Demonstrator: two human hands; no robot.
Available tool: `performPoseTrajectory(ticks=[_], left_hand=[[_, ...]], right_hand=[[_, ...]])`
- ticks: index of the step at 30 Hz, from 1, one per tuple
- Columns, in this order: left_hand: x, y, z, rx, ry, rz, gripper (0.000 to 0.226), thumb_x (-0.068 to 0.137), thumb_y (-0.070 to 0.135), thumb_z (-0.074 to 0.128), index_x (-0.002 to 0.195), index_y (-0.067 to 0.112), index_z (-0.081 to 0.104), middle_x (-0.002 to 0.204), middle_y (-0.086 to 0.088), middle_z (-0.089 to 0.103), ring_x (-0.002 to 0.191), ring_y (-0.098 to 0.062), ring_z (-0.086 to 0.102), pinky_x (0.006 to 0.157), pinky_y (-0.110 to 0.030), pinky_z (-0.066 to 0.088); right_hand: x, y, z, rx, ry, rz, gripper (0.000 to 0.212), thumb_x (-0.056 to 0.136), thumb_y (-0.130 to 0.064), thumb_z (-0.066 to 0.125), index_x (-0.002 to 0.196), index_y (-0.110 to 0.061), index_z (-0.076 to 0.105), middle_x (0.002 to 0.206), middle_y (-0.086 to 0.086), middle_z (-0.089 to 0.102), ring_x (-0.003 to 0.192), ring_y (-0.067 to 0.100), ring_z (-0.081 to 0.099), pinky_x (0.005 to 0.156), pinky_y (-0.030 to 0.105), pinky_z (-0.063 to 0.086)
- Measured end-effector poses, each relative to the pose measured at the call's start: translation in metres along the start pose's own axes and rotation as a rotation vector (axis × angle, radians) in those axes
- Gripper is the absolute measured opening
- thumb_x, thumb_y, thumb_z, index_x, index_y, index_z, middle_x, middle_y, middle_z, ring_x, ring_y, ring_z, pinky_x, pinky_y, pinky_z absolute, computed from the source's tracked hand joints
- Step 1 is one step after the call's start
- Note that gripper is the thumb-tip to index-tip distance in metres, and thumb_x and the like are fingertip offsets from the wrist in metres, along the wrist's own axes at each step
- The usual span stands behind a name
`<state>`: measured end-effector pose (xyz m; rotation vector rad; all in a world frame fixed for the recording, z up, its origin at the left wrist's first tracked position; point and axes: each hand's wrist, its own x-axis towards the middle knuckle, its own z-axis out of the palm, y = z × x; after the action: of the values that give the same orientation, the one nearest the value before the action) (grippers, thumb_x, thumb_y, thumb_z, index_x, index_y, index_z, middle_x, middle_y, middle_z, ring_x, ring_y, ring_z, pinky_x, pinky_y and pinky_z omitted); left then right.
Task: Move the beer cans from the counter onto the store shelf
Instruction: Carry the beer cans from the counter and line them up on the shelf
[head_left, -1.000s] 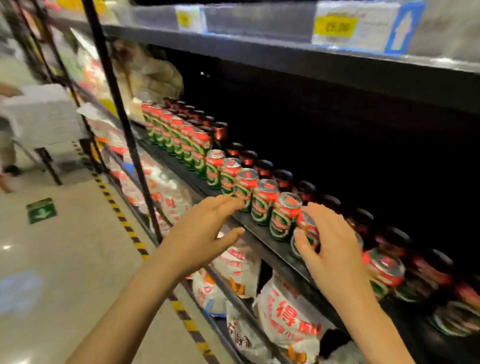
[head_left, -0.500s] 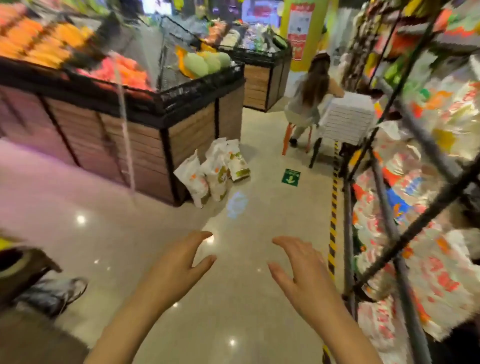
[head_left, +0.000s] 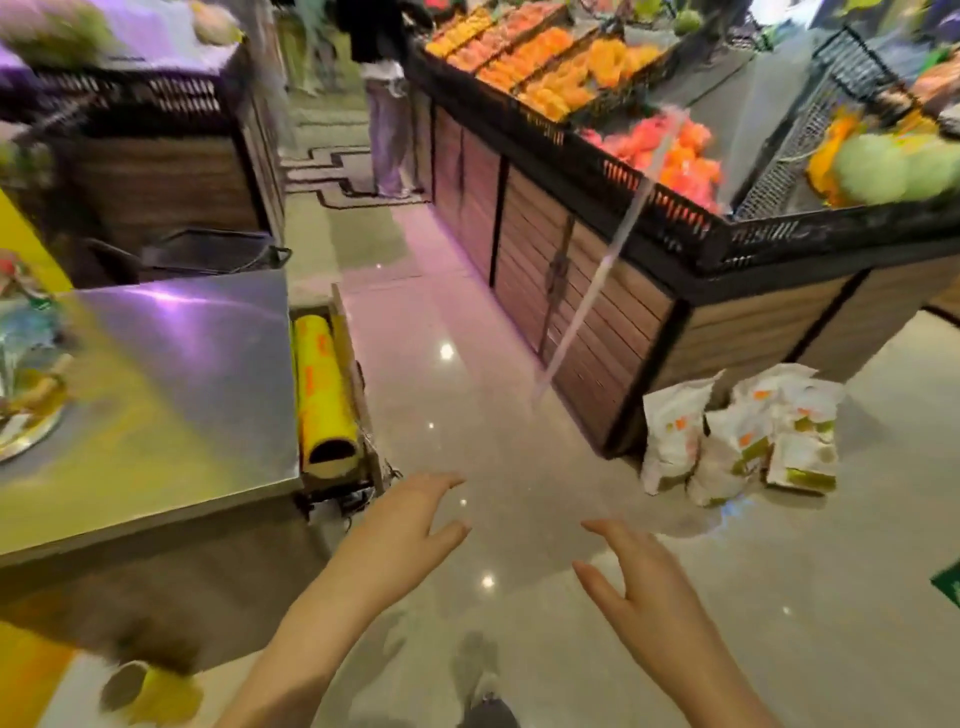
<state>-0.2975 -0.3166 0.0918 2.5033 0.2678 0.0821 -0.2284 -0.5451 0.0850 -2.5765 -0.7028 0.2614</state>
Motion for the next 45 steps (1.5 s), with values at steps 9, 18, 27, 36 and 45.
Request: performPoseTrajectory(ticks=[9,18,27,36,45], left_hand=[[0.107,-0.058,-0.052,-0.086,0.181,-0.387,0.050,0.089,0.044,0.053,0.136,0.031,0.041,0.136,0.010,0.048,0.120,-0.007,0.047,0.097,-0.025,0.040],[0.149,-0.153,-0.090,-0.116,0.437,-0.777,0.046,0.088,0.038,0.058,0.130,0.025,0.050,0.131,0.006,0.054,0.116,-0.009,0.051,0.093,-0.025,0.039],[0.275,-0.223,-0.142,-0.078,0.557,-0.915,0.048,0.092,0.041,0.051,0.135,0.021,0.046,0.137,0.004,0.050,0.123,-0.012,0.049,0.098,-0.025,0.036],[0.351,-0.276,-0.188,-0.038,0.650,-1.018,0.046,0.093,0.037,0.051,0.136,0.022,0.043,0.138,0.007,0.048,0.123,-0.009,0.046,0.095,-0.015,0.030],[0.391,-0.322,-0.213,-0.066,0.807,-1.381,0.045,0.089,0.035,0.057,0.131,0.020,0.050,0.132,0.002,0.054,0.118,-0.014,0.052,0.095,-0.026,0.039]], right_hand=[[0.233,-0.049,-0.003,0.057,-0.206,-0.366,0.040,0.092,-0.037,0.051,0.130,-0.027,0.047,0.130,-0.014,0.047,0.123,0.007,0.043,0.104,0.024,0.033],[0.398,-0.145,0.029,0.058,-0.377,-0.758,0.026,0.092,-0.028,0.052,0.116,-0.020,0.055,0.118,-0.003,0.056,0.113,0.016,0.048,0.094,0.026,0.037],[0.567,-0.213,0.053,-0.032,-0.504,-0.917,0.034,0.093,-0.038,0.049,0.126,-0.030,0.049,0.126,-0.011,0.054,0.117,0.012,0.046,0.096,0.023,0.036],[0.697,-0.281,0.107,0.003,-0.715,-1.022,0.034,0.092,-0.035,0.052,0.126,-0.031,0.051,0.123,-0.014,0.054,0.103,0.005,0.053,0.092,0.023,0.042],[0.795,-0.385,0.168,-0.029,-0.890,-1.379,0.039,0.091,-0.032,0.054,0.128,-0.021,0.050,0.132,-0.003,0.051,0.118,0.018,0.049,0.100,0.026,0.034]])
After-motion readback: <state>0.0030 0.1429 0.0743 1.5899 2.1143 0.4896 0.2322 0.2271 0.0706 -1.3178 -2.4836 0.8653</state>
